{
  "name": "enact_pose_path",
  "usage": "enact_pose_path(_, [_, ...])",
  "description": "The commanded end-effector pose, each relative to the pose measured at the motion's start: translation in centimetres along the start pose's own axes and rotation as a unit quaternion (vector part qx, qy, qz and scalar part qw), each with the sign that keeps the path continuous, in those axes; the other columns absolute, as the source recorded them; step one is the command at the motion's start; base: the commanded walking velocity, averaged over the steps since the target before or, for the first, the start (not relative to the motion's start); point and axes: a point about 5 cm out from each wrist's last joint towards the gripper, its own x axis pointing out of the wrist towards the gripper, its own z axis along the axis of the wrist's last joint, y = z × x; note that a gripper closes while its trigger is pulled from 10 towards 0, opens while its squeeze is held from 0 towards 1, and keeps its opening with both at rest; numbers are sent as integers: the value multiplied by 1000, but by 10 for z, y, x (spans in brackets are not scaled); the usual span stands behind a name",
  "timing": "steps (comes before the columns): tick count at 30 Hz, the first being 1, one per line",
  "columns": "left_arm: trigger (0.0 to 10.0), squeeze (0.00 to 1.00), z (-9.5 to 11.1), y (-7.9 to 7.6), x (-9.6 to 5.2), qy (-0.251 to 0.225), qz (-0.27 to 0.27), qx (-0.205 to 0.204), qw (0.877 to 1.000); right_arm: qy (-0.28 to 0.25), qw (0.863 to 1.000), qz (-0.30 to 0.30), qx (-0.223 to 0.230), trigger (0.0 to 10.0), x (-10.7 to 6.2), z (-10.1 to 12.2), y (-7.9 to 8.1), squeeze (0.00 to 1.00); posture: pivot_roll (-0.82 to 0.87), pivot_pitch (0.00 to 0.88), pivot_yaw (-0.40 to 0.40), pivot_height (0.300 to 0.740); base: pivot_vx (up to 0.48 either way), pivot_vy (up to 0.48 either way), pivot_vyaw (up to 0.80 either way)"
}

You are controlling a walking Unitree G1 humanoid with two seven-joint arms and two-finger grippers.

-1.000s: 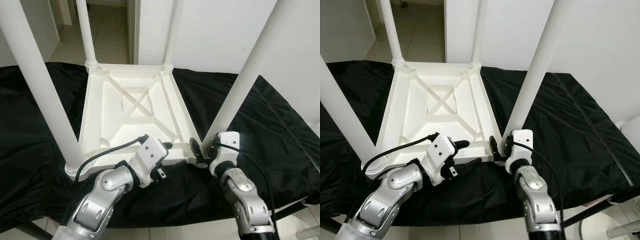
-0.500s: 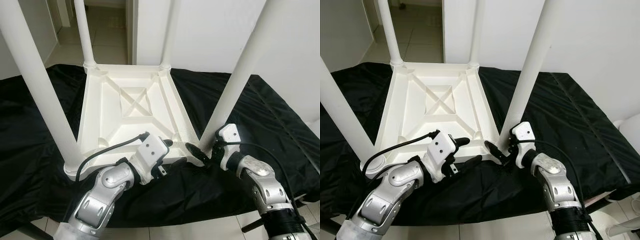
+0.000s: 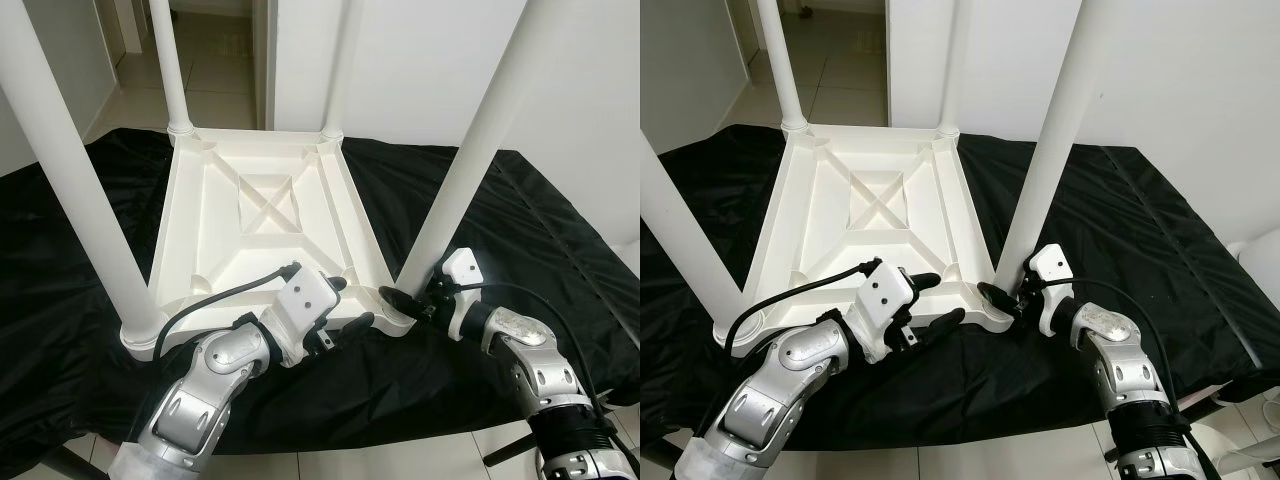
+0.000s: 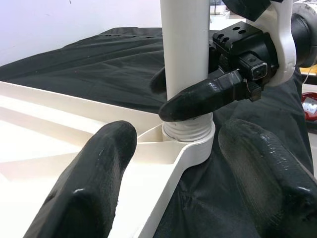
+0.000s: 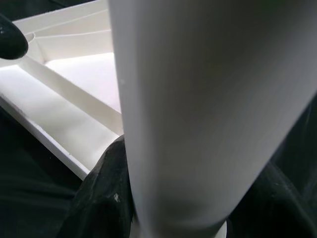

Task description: Building children table

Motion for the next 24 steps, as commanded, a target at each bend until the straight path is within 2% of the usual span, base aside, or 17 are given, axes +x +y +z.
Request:
enact_pose_path(1, [10000,0,0,3,1,1,25,1,1000,5,999,13,30,10000,2,-8,8,0,2,22,-88,740,0,0,0])
enact_pose_path(3, [10000,0,0,3,1,0,25,0,1000,-2,999,8,41,10000,2,-8,10,0,2,22,-88,740,0,0,0])
enact_pose_path(4, [10000,0,0,3,1,1,25,0,1000,-22,998,-21,56,10000,4,-4,10,0,0,25,-89,740,0,0,0])
enact_pose_path(5, [10000,0,0,3,1,1,25,0,1000,-22,998,-21,56,10000,4,-4,10,0,0,25,-89,740,0,0,0])
enact_pose_path(8, [10000,0,0,2,1,0,26,-2,1000,-44,993,-79,75,10000,9,2,10,0,-1,29,-90,740,0,0,0])
enact_pose_path(10, [10000,0,0,2,1,1,26,-2,1000,-48,992,-85,80,10000,10,4,11,0,-1,29,-90,740,0,0,0])
enact_pose_path(16, [10000,0,0,1,0,1,25,-6,1000,-51,981,-172,77,10000,19,10,27,0,-5,39,-94,740,0,0,0])
enact_pose_path(17, [10000,0,0,1,0,1,25,-6,1000,-51,981,-172,77,10000,19,10,27,0,-5,39,-94,740,0,0,0])
enact_pose_path(19, [10000,0,-1,0,-1,1,26,-7,1000,-46,967,-232,99,10000,20,10,35,0,-6,43,-96,740,0,0,0])
enact_pose_path(20, [10000,0,-1,0,-1,1,26,-7,1000,-46,967,-232,99,10000,20,10,35,0,-6,43,-96,740,0,0,0])
enact_pose_path(22, [10000,0,-2,0,-1,2,27,-8,1000,-32,949,-291,115,10000,22,8,43,0,-7,45,-96,740,0,0,0])
enact_pose_path(24, [10000,0,-2,0,-1,2,27,-8,1000,-32,949,-291,115,10000,22,8,43,0,-7,45,-96,740,0,0,0])
